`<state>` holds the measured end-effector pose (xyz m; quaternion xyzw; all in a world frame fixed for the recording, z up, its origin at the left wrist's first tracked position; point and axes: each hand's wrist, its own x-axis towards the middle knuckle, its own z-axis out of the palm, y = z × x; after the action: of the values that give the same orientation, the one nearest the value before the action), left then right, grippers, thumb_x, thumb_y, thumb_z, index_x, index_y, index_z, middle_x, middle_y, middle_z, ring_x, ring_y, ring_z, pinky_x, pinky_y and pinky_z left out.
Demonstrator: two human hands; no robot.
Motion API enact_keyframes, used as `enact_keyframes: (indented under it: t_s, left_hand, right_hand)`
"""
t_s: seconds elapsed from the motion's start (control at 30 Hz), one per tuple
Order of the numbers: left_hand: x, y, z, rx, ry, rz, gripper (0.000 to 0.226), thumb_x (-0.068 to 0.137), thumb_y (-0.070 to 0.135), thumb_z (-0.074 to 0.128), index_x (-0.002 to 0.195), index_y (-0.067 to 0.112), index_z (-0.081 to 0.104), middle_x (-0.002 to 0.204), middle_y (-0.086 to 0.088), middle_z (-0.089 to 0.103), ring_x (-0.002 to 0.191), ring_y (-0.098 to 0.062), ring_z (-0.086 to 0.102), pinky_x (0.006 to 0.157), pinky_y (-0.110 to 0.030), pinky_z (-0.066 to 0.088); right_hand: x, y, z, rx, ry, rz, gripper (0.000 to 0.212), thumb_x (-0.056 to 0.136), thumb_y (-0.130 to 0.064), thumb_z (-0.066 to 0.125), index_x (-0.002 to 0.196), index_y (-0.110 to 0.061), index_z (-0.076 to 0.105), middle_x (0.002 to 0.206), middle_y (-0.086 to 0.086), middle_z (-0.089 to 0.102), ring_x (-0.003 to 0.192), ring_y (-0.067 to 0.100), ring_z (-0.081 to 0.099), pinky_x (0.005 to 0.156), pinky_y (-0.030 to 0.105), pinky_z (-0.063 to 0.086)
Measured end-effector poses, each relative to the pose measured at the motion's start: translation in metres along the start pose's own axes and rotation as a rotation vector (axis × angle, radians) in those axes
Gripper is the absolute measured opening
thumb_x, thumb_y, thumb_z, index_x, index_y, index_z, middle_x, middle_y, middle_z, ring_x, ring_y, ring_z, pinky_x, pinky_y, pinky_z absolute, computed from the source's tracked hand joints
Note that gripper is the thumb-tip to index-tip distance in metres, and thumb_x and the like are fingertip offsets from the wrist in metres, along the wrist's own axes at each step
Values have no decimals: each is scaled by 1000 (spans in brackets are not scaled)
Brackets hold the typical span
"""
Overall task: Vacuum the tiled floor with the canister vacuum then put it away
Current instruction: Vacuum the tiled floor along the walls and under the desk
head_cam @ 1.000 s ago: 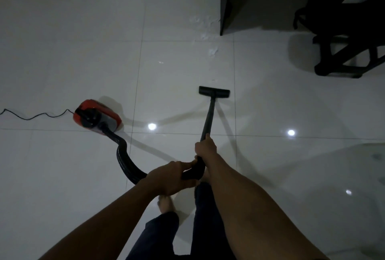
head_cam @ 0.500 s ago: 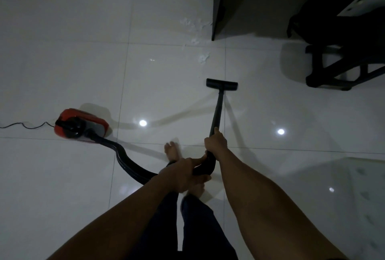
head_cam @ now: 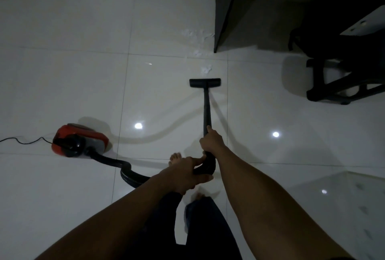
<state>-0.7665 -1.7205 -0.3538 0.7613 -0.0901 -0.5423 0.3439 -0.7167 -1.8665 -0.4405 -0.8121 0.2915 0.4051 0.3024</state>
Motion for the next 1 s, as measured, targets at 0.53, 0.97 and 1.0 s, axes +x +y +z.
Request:
enact_keyframes:
  t_s: [0.53,0.97,1.0]
  left_hand:
    - [-30,16,-74,-161,-35,120,47,92,41,67,132,17,58,68,-12,66,42,-12,56,52,-30,50]
    - [-48,-4,-87,-142,-56,112,51,89,46,68,133,22,57,73,-20,70,51,-28,63,52,-18,47]
    - [-47,-7,-88,-120,-58,99,59,88,51,67,138,22,54,74,-19,71,53,-29,65,52,-18,48]
  right_hand:
    - [1,-57,-12,46,-22,42,71,93,-15,47,157,-21,18,131,14,57,106,30,64,90,41,56]
    - [-13,-71,10,139,-93,82,74,90,-13,47,158,-19,18,138,15,52,111,32,62,93,45,55]
    - [-11,-72,13,154,-93,78,75,90,-13,48,158,-20,17,138,14,52,111,32,62,93,45,55]
